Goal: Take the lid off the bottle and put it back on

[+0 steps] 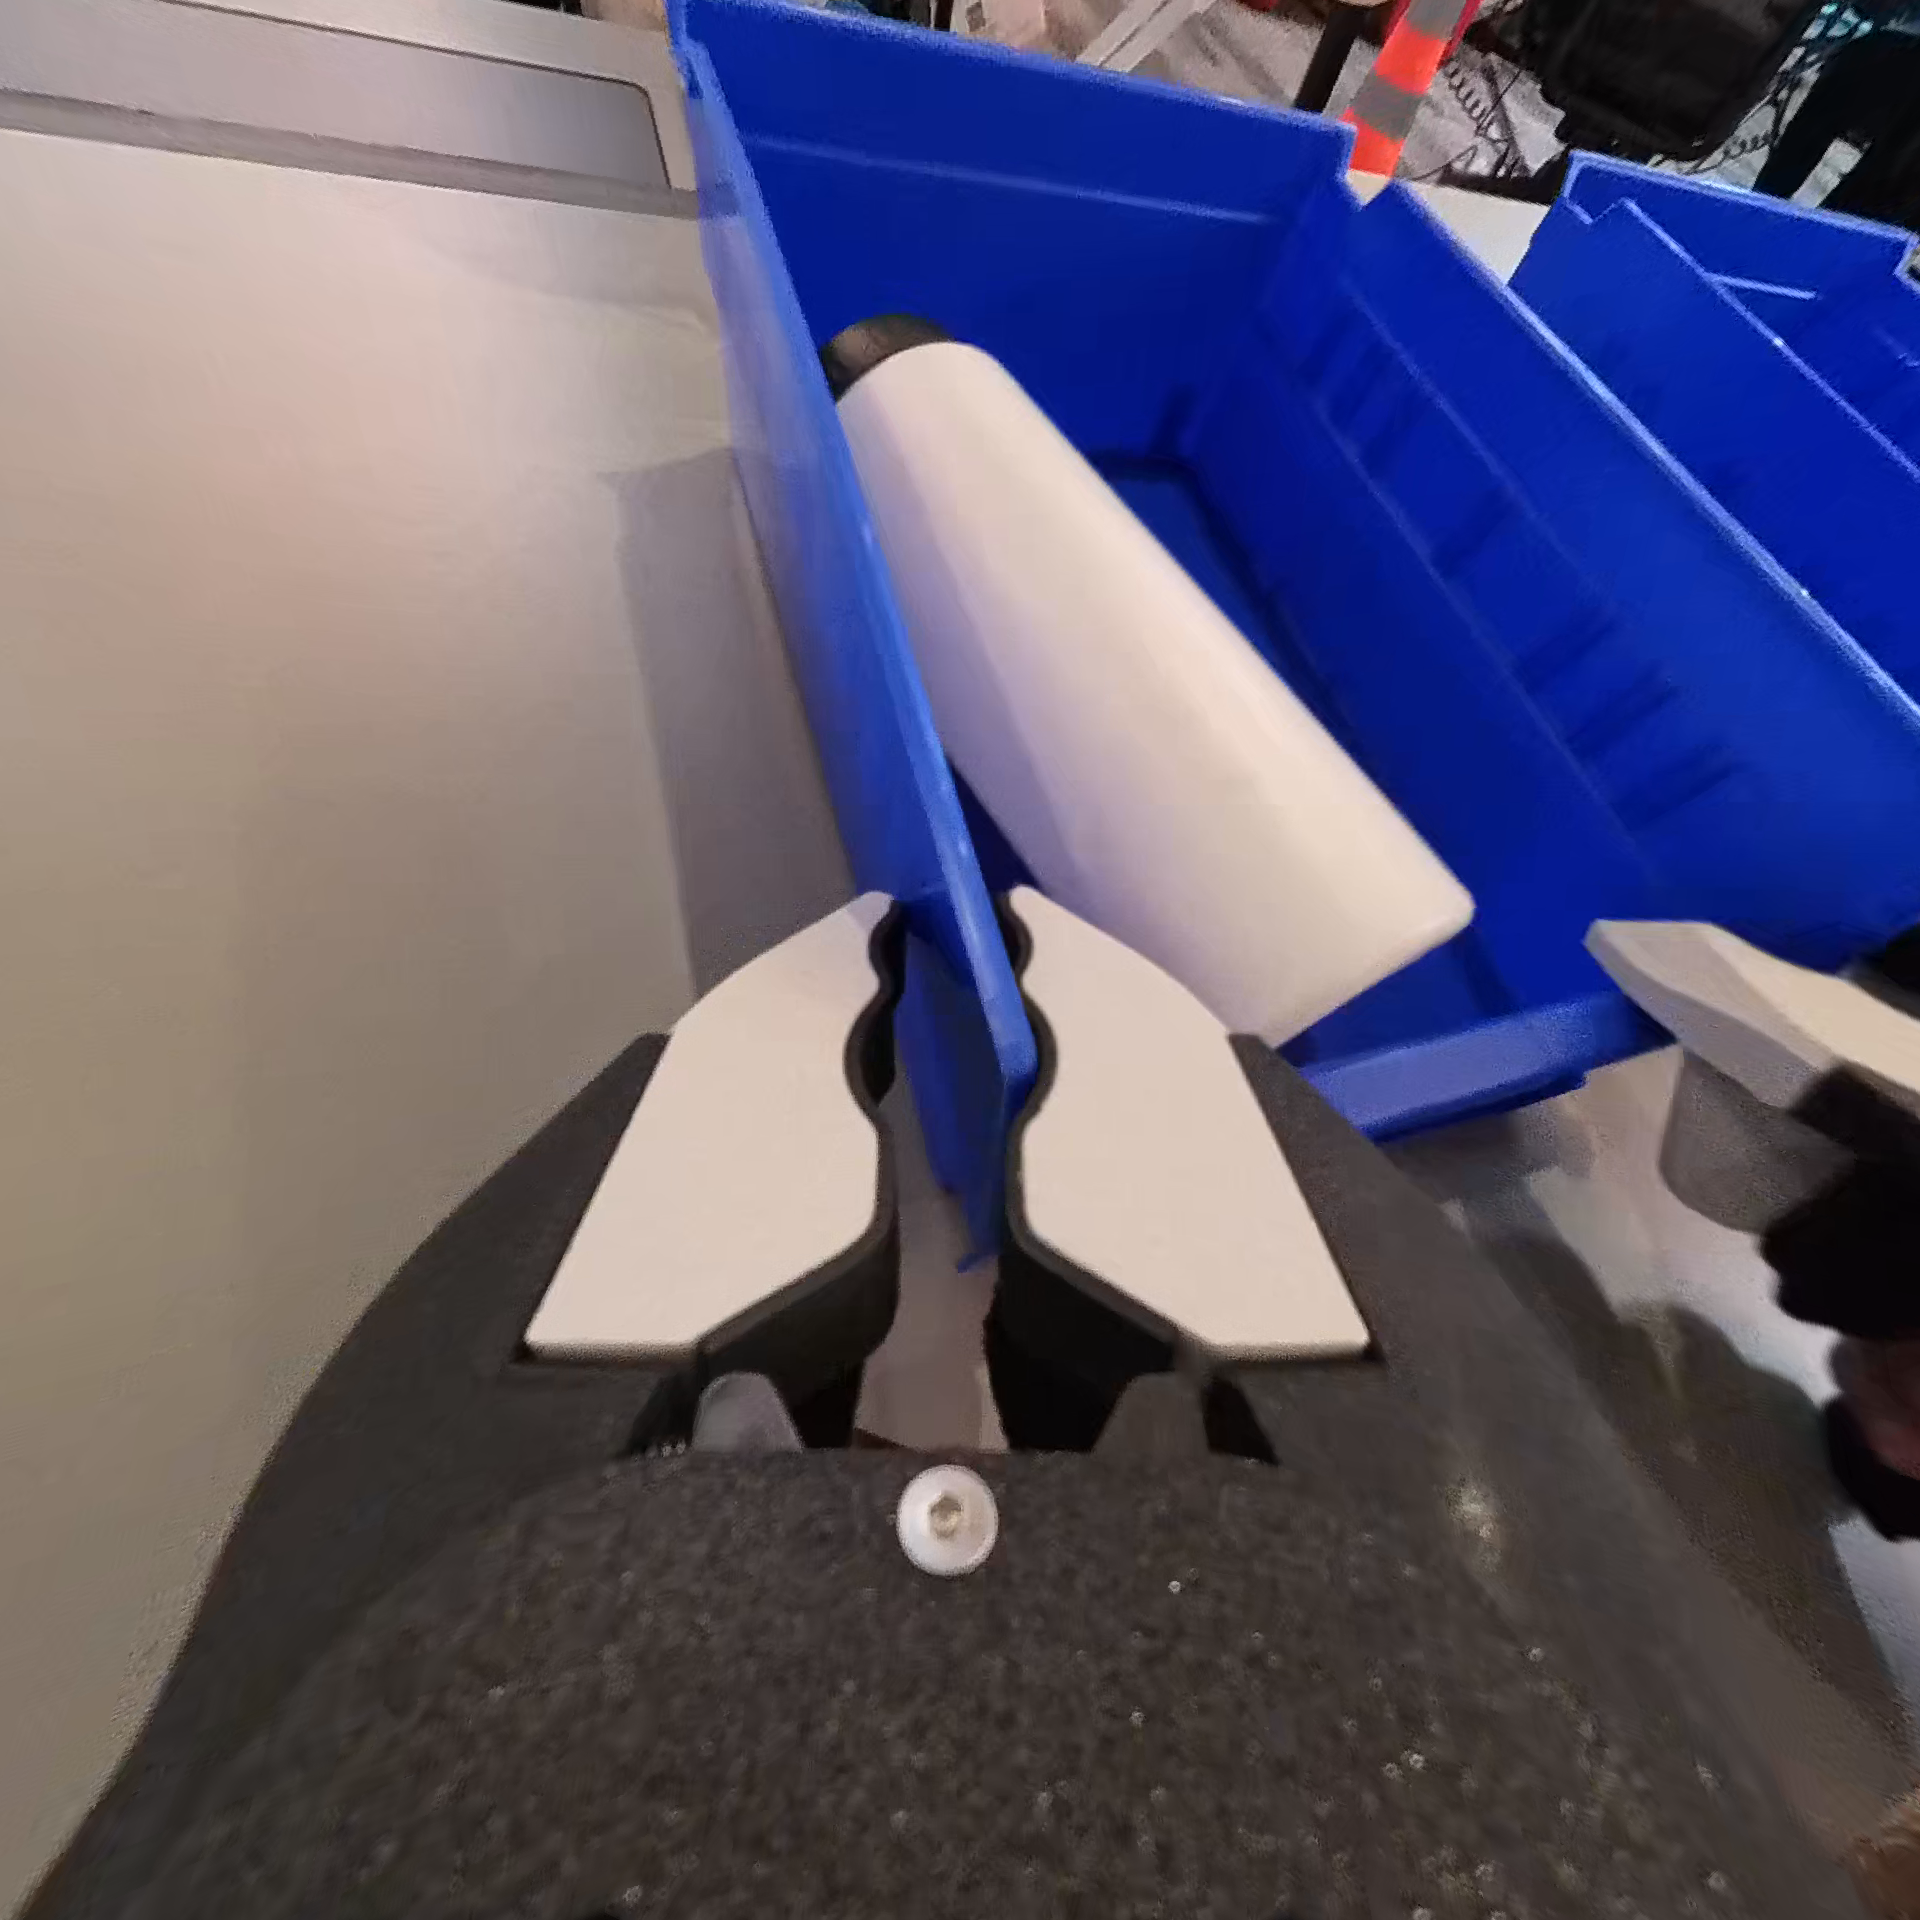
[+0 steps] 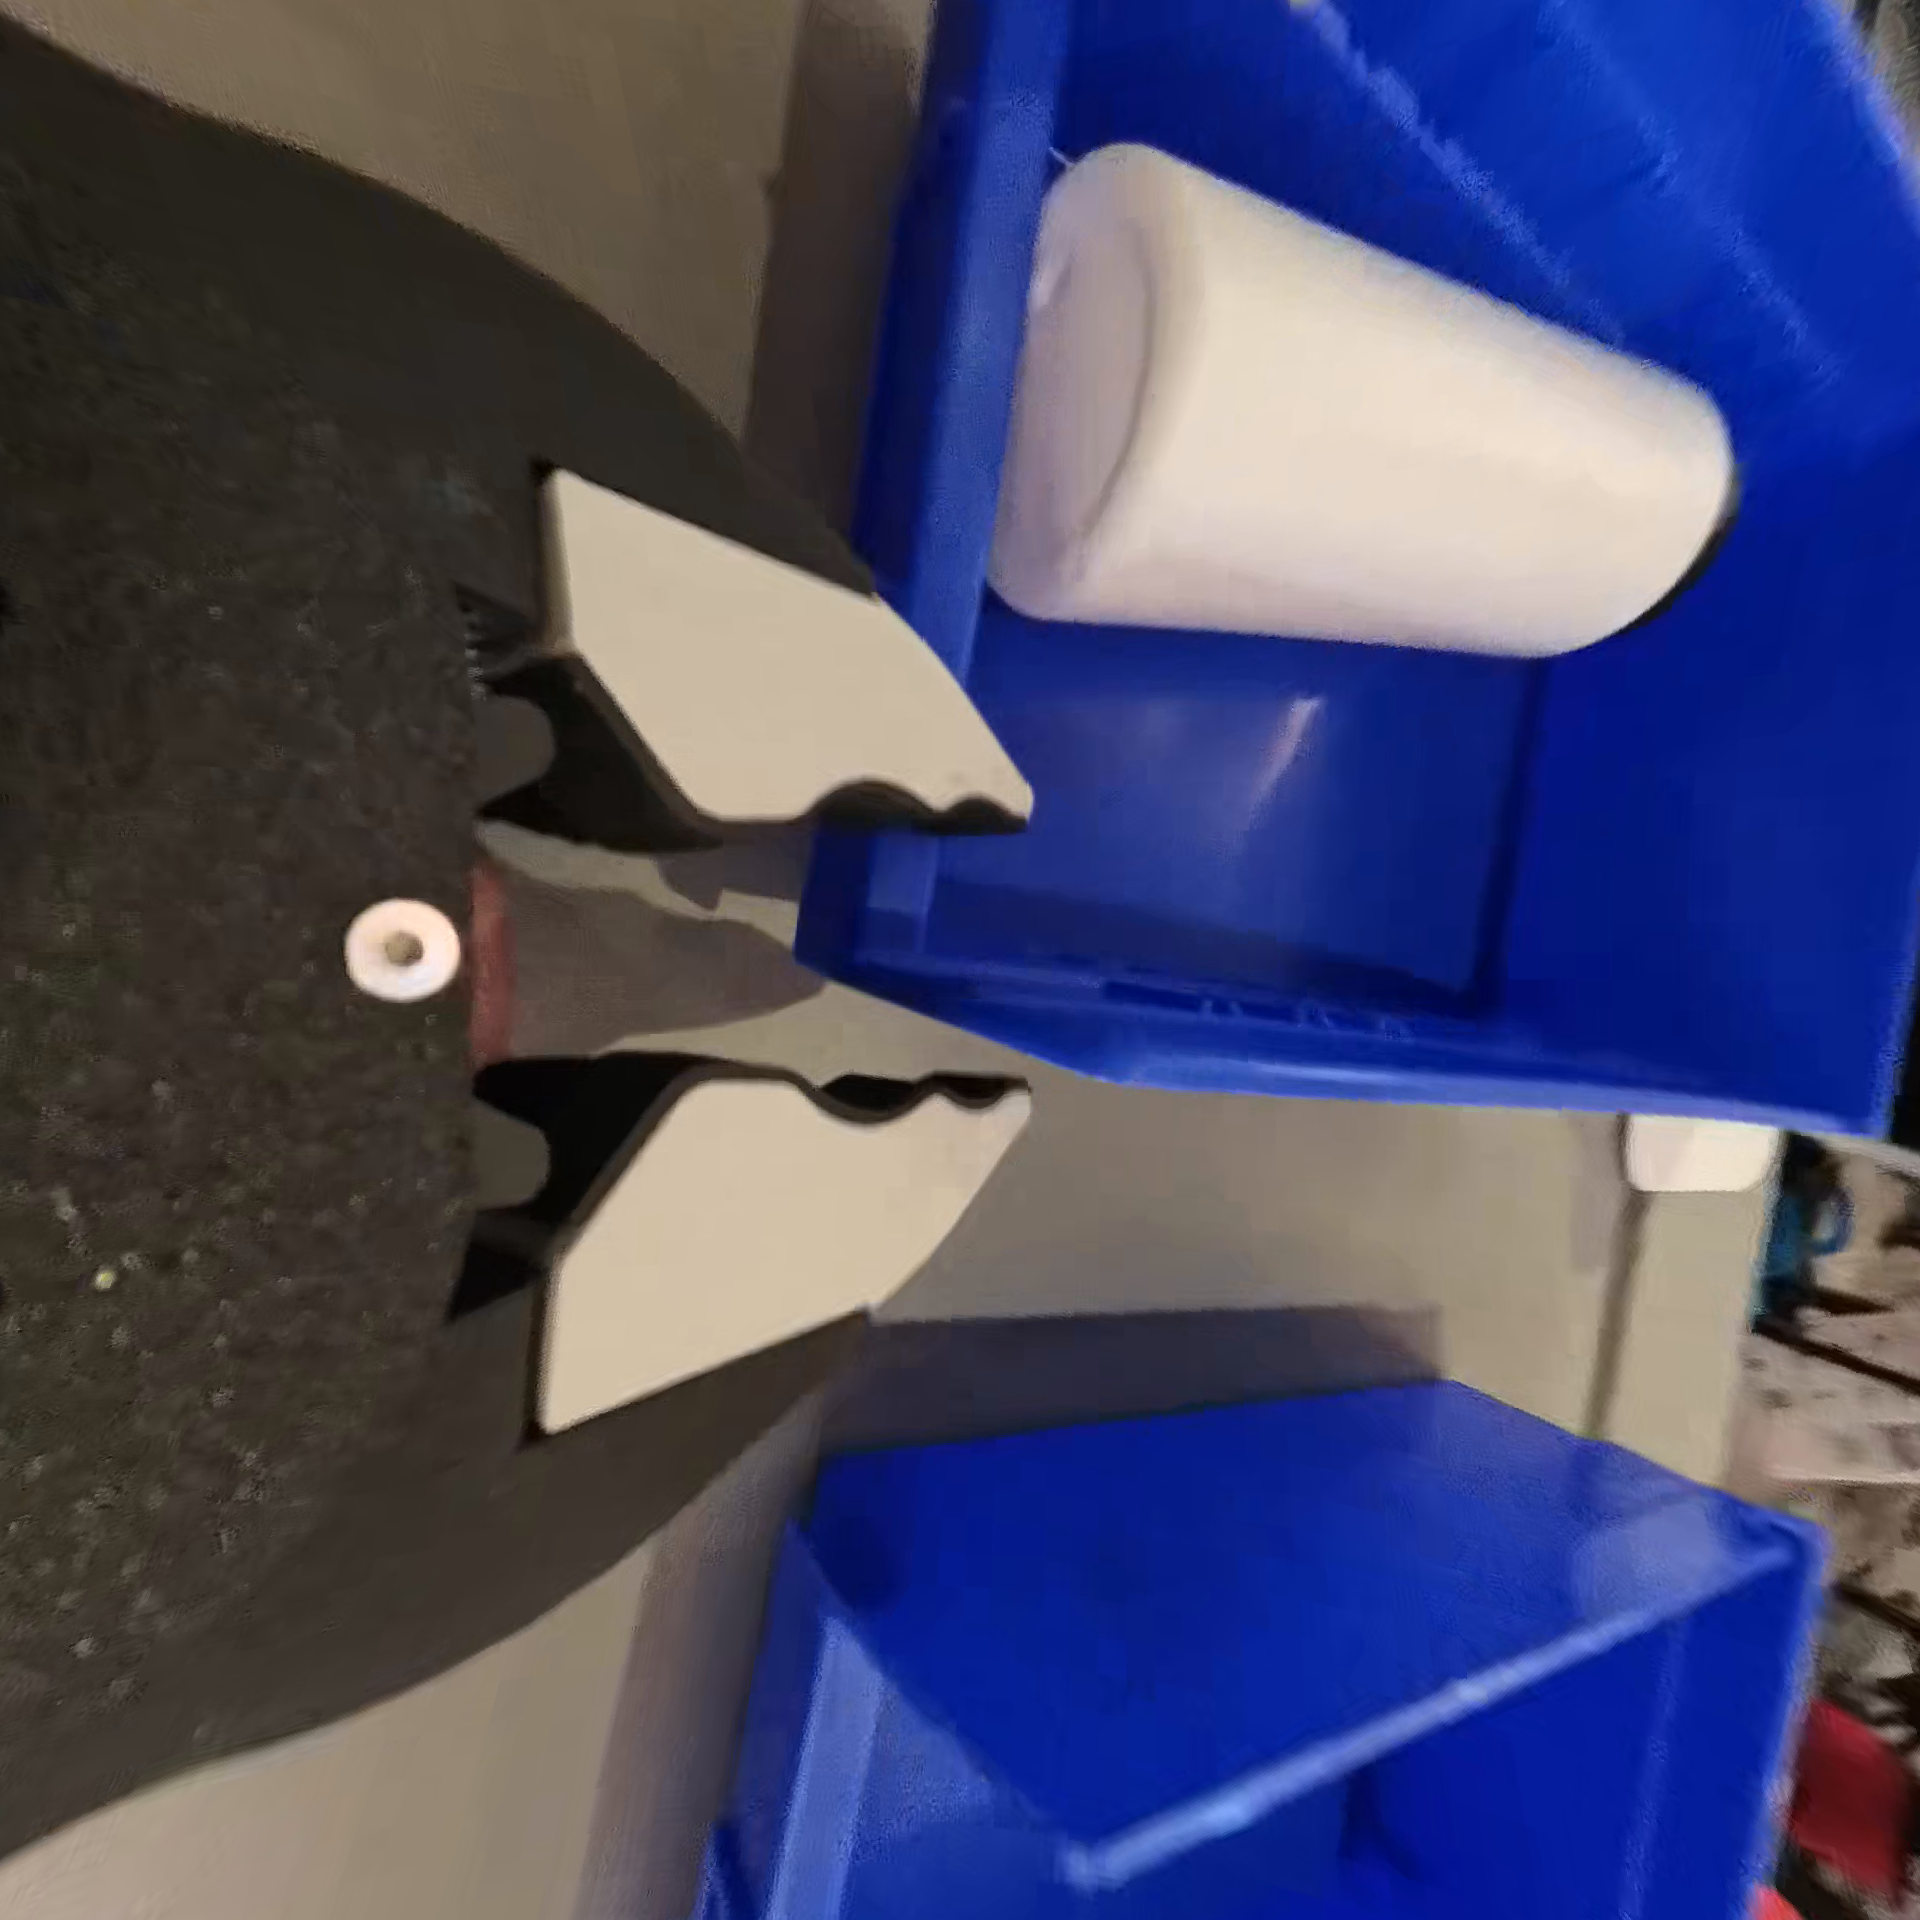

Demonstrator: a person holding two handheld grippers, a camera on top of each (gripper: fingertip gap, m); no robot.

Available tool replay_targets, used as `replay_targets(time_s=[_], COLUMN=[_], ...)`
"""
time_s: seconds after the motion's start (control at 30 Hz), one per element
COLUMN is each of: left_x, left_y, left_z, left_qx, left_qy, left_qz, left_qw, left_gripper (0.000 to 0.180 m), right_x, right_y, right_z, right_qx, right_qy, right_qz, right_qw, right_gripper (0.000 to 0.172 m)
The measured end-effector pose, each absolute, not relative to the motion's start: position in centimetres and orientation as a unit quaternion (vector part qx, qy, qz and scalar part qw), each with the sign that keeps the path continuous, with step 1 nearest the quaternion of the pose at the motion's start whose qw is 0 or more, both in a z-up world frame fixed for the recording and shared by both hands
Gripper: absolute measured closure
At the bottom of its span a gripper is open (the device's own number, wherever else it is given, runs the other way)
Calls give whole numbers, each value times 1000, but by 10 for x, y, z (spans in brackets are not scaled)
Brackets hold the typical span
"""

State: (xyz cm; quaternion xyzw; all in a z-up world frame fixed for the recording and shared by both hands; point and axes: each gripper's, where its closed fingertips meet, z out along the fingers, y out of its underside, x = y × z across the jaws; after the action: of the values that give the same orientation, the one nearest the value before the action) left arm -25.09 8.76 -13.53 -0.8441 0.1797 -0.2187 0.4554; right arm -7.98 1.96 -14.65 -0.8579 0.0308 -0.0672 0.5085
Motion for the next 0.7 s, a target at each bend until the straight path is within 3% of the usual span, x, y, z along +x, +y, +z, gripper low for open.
replay_targets(time_s=[0.1,0.47,0.7], left_x=[-269,-406,-473], left_y=[97,147,175], left_z=[-135,-110,-129], left_qx=[-856,-846,-862], left_qy=[163,106,54], left_qz=[-175,-114,-128], left_qw=[459,510,488], left_gripper=[175,178,177], right_x=[-87,-219,-293], right_y=[29,79,105], right_z=[-142,-136,-144], right_qx=[-847,-850,-857], right_qy=[80,11,-19], right_qz=[-31,-10,0], right_qw=[524,526,515], right_gripper=[167,167,165])
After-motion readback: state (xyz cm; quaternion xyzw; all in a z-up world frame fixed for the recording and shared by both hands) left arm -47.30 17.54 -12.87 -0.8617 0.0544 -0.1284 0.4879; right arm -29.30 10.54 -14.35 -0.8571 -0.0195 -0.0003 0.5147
